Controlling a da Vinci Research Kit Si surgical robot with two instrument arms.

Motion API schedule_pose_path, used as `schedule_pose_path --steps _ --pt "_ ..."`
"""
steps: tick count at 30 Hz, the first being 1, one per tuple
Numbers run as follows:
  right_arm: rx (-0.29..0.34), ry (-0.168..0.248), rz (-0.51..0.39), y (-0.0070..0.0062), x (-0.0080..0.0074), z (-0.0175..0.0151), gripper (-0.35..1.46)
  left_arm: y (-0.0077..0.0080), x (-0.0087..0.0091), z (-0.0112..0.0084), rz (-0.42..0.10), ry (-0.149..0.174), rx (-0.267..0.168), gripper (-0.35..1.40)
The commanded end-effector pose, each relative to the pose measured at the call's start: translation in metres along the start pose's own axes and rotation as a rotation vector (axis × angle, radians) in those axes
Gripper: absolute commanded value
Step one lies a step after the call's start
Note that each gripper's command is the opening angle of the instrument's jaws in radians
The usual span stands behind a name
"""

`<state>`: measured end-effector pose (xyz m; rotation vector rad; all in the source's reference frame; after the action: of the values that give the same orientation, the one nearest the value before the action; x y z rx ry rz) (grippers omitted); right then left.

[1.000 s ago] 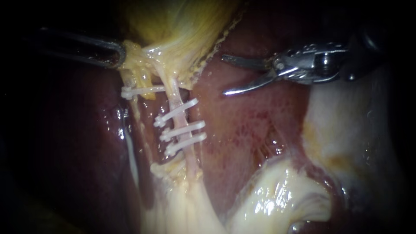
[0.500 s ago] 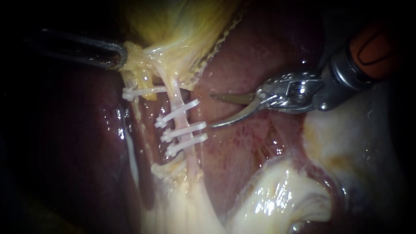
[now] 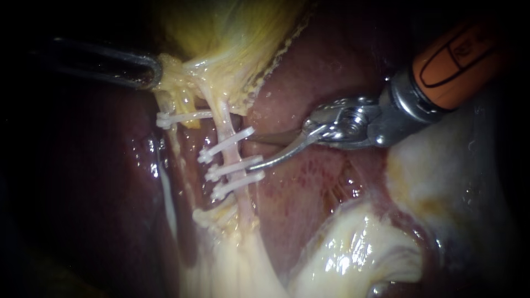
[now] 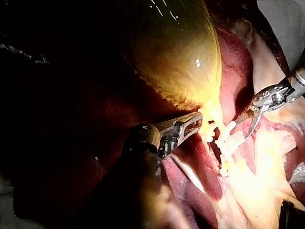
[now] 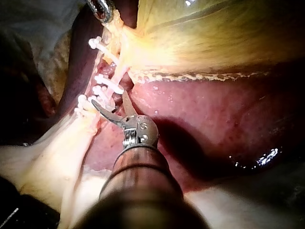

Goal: Go to the cutting position right tube

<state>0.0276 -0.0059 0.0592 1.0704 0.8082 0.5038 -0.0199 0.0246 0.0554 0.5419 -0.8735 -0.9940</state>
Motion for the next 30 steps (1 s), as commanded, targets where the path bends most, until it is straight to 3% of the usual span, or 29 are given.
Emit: schedule_pose_path --steps 1,9,21,30 --pt "0.009 -0.002 0.003 0.0002 0.0000 0.0004 1.28 0.0000 0.0000 0.0000 0.000 0.000 0.000 -0.35" --pt "0.087 0.011 0.045 0.0015 -0.0001 0.0033 1.28 0.0000 0.0001 0.0002 0.001 0.001 0.002 -0.35" --pt "0.228 0.181 0.042 0.0031 0.0016 0.0051 1.33 0.0000 0.0001 0.0003 0.001 0.000 0.001 -0.35" --pt "0.255 0.222 0.021 0.0035 0.0019 0.0064 1.32 -0.0001 0.0001 0.0004 0.000 0.000 0.001 -0.35"
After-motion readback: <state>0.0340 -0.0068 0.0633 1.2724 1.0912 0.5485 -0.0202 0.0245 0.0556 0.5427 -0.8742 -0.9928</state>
